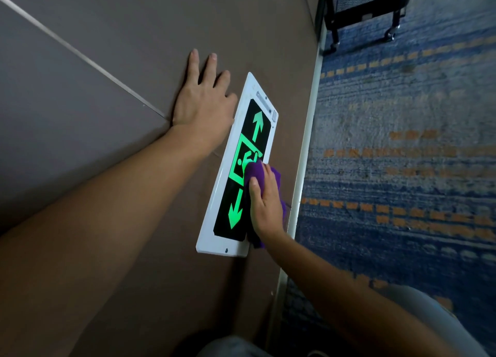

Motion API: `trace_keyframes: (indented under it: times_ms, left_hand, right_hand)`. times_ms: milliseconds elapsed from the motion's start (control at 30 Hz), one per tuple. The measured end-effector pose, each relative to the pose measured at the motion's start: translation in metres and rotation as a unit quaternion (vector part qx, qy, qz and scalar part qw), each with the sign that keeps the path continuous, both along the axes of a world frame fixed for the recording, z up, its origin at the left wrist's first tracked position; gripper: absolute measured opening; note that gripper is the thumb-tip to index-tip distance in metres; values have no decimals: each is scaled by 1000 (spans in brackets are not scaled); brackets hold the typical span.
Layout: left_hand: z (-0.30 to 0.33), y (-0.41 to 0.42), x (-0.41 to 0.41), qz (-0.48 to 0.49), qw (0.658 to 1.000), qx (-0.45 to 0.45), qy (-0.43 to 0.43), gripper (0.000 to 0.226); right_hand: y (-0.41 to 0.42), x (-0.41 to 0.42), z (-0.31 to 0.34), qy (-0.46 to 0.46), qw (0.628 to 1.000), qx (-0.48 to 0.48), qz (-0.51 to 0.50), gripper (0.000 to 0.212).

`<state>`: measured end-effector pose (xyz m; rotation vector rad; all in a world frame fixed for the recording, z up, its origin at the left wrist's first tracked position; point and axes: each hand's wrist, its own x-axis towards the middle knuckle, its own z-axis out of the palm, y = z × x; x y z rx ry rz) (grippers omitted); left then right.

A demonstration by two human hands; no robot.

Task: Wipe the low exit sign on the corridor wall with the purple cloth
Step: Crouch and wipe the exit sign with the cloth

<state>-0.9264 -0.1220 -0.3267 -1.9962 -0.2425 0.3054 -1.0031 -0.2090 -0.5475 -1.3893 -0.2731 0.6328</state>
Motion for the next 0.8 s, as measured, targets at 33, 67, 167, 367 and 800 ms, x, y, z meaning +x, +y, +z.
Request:
trace_keyframes:
  times_ms: [33,67,167,367,800]
  left_hand:
    - [1,2,4,3,1000,-5,2,52]
    - [2,2,7,5,1000,-7,5,53]
    - [-2,5,8,1,1000,-1,4,56]
    - [1,5,8,-4,999,-30,-24,44]
    - [11,-6,-2,12,999,-42,-9,47]
  right_hand:
    - [3,2,-2,-6,1000,-1,-8,59]
    - [8,9,-5,-9,1000,-6,-14,59]
    - [28,48,-8,-19,1000,-20,-14,59]
    - [65,139,1,-30,999,-26,-20,55]
    - [81,165,15,58,996,-21,-66,43]
